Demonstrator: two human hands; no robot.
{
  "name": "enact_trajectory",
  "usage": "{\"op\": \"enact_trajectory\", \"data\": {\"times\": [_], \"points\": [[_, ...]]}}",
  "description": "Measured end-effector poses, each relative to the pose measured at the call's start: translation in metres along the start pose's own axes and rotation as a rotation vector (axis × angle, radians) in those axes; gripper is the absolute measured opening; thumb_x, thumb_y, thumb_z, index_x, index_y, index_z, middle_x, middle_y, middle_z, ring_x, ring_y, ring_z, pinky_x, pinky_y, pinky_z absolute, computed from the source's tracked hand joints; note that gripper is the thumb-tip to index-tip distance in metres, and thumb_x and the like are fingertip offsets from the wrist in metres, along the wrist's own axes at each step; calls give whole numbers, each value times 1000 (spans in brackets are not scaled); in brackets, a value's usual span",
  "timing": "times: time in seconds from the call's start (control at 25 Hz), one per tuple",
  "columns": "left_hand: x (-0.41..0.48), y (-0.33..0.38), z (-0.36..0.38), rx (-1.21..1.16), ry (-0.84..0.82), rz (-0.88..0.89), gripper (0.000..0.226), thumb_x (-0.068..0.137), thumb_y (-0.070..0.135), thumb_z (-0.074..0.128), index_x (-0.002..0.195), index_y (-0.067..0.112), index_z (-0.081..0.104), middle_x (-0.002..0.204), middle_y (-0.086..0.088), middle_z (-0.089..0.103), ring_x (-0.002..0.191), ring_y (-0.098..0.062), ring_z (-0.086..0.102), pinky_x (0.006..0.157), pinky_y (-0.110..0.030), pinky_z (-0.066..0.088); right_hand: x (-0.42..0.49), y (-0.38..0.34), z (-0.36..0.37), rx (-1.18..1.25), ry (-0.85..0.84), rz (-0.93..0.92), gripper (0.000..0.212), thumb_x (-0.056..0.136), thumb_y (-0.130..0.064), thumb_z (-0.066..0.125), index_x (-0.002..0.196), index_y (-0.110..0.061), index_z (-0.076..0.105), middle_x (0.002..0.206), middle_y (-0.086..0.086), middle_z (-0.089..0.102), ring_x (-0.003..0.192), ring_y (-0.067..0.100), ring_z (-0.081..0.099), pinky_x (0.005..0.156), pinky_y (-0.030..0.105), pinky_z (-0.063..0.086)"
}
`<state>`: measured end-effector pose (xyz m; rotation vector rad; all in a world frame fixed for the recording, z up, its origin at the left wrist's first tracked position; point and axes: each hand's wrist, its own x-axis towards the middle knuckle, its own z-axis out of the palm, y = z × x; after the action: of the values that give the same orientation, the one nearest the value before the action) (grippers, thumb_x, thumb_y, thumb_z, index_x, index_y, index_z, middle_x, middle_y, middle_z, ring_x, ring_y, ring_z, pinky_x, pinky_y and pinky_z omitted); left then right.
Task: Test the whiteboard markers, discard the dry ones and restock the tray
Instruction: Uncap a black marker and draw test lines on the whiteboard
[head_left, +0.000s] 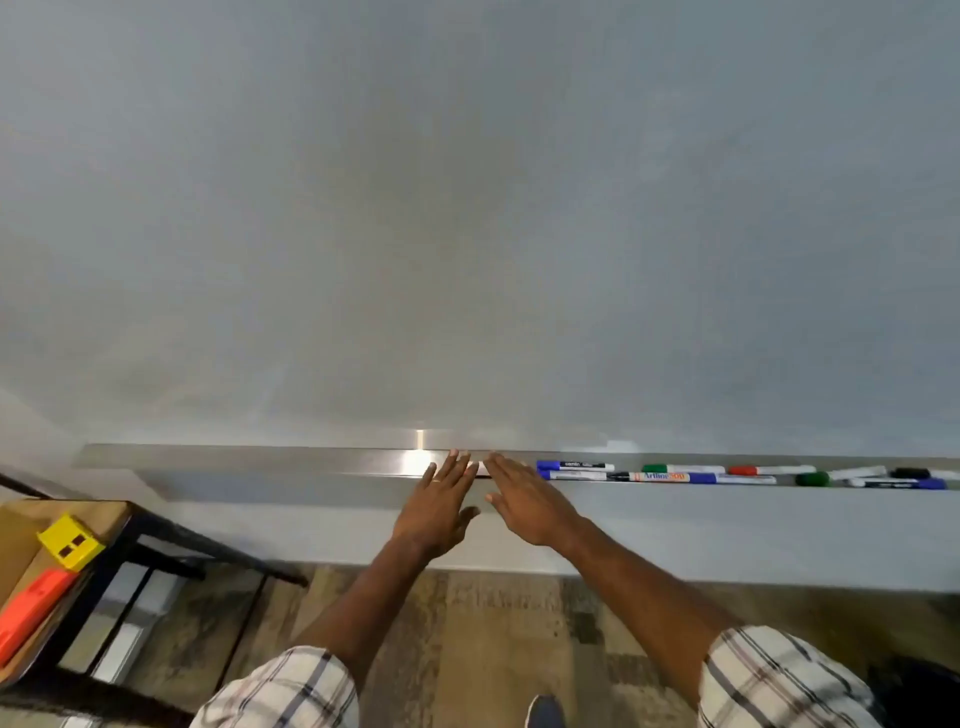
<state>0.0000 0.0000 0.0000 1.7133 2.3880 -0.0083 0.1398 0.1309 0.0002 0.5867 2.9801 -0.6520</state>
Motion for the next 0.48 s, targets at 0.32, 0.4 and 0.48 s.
{"op": "enact_trajectory", "data": {"times": [0.32,0.4,0.48], "points": [[33,-25,15,80,-153,-9,70,107,38,42,162,15,5,170,-4,-1,158,-20,-2,128,-40,3,40,15,-5,-35,-43,99,27,103,-20,53,128,-18,64,123,9,66,109,30,66,87,43,57],[43,-35,17,47,-147,-10,69,107,37,43,162,14,7,170,-4,2,158,-20,1,128,-39,5,48,16,-8,-40,-31,124,29,99,-11,58,126,-18,66,122,7,67,106,29,66,87,42,57],[52,-43,18,16,-147,5,66,107,33,43,162,14,10,170,-4,7,158,-21,5,128,-39,9,57,16,-10,-52,-18,131,35,96,-5,57,127,-20,66,126,3,66,110,27,64,90,40,55]]}}
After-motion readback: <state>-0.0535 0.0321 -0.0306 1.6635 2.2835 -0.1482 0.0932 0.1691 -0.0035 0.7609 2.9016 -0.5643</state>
